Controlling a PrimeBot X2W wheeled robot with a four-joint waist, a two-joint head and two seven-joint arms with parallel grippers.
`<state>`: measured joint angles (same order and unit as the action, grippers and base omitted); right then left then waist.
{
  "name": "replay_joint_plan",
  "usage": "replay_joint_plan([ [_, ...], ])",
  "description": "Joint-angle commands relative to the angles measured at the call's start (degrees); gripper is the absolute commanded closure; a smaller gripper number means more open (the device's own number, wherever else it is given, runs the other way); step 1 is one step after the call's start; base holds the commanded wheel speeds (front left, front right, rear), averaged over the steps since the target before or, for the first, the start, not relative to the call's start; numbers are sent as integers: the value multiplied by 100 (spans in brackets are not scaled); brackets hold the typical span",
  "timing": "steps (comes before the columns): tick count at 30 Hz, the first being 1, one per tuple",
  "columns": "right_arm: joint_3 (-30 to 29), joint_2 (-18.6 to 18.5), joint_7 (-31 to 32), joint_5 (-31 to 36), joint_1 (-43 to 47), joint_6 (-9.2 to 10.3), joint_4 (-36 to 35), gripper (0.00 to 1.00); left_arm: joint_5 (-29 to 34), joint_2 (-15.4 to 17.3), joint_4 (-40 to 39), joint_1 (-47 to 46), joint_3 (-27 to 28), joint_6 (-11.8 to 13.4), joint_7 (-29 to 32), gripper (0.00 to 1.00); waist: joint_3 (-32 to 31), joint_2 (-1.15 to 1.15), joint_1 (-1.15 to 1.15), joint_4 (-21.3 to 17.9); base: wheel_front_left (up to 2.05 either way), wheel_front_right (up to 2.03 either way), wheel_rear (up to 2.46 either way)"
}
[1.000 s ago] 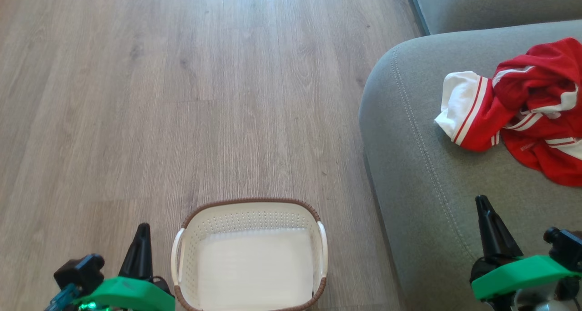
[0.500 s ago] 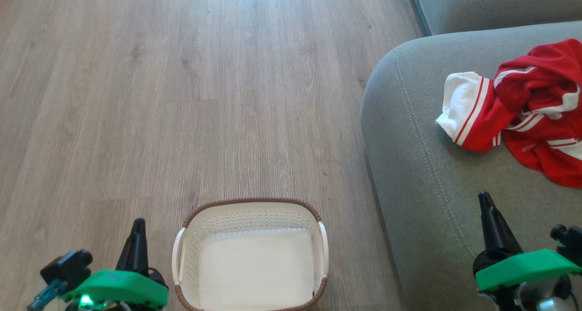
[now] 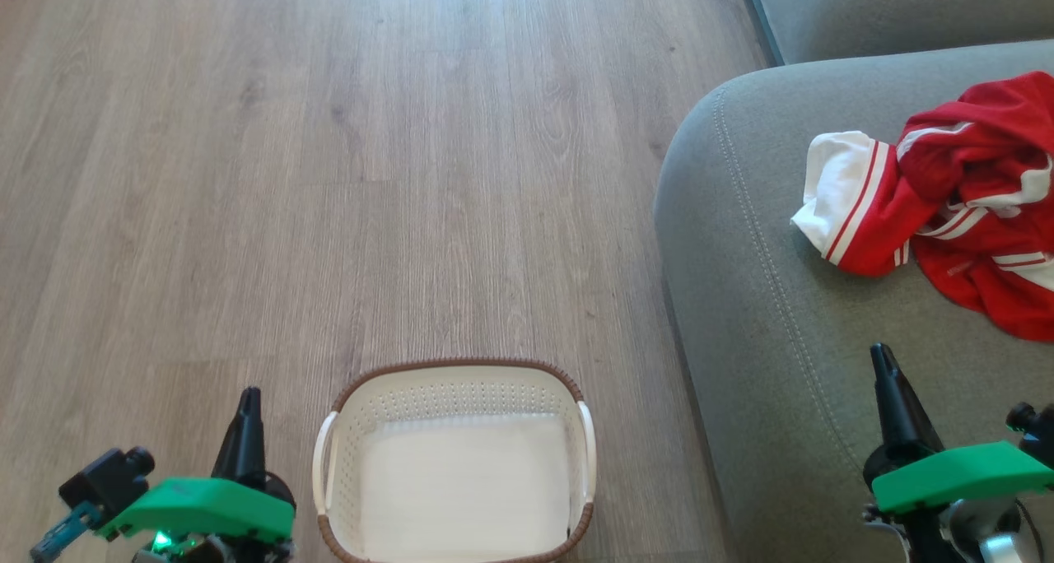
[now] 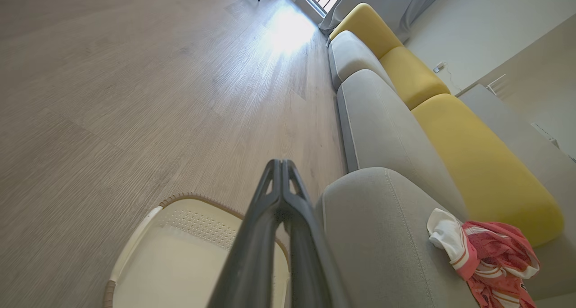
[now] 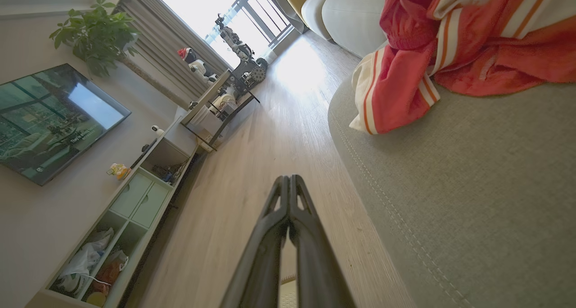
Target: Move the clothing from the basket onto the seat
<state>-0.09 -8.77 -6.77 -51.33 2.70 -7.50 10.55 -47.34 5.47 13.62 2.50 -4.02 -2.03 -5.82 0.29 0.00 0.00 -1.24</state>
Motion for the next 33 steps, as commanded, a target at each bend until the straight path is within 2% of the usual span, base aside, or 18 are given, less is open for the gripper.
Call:
replay_joint_plan([
  [1,-33,6,43,-136,-294,0,-150,100,-142,36,-147,-292,177,-50,31,100,0,0,0,2,0,0,0],
  [33,-257,231,571,-1903,-551,0,66,100,-2044,-93,-63,-546,564,-268,559,100,-5,0,0,56,0,0,0],
])
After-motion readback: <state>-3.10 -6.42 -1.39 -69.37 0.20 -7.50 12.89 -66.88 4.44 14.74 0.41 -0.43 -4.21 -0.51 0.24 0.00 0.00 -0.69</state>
